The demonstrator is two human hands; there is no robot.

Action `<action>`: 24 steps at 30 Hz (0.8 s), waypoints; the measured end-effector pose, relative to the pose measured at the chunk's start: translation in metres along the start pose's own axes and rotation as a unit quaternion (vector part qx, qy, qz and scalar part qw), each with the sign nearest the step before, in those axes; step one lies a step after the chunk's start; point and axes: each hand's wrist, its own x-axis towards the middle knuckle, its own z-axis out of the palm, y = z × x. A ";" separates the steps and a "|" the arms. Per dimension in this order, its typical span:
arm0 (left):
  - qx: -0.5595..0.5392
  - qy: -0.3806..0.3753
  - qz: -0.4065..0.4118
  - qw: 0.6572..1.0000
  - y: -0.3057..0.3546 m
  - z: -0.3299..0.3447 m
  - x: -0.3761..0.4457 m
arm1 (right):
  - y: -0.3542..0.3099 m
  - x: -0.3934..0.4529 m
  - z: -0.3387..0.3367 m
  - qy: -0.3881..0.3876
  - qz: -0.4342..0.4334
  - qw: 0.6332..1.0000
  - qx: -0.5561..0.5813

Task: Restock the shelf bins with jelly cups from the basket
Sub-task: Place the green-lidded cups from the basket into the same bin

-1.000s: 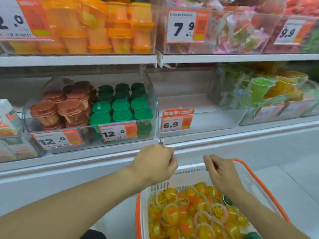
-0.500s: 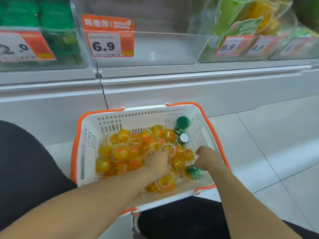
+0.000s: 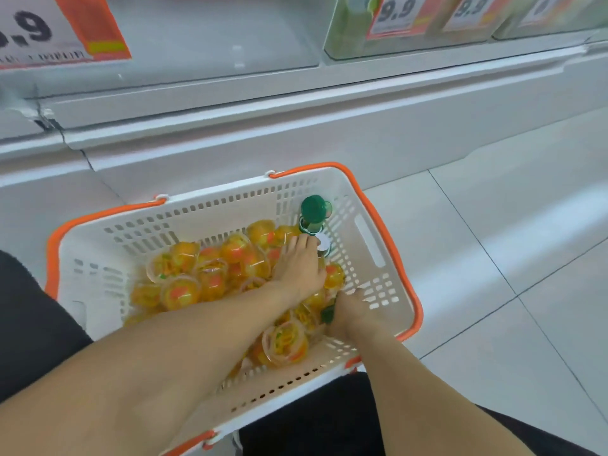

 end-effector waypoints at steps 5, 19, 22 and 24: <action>-0.024 -0.040 -0.020 0.999 0.003 0.007 0.033 | -0.002 0.007 0.006 0.001 -0.024 0.999 0.034; -0.035 -0.019 -0.057 0.998 0.021 0.013 0.048 | 0.005 -0.016 -0.062 -0.108 -0.038 0.990 0.080; -0.085 -0.010 -0.040 0.996 0.015 0.015 0.035 | 0.013 -0.023 -0.082 -0.117 -0.040 0.980 0.154; -0.128 0.005 -0.020 0.992 0.008 0.014 0.027 | 0.017 -0.024 -0.094 -0.105 -0.041 0.977 0.179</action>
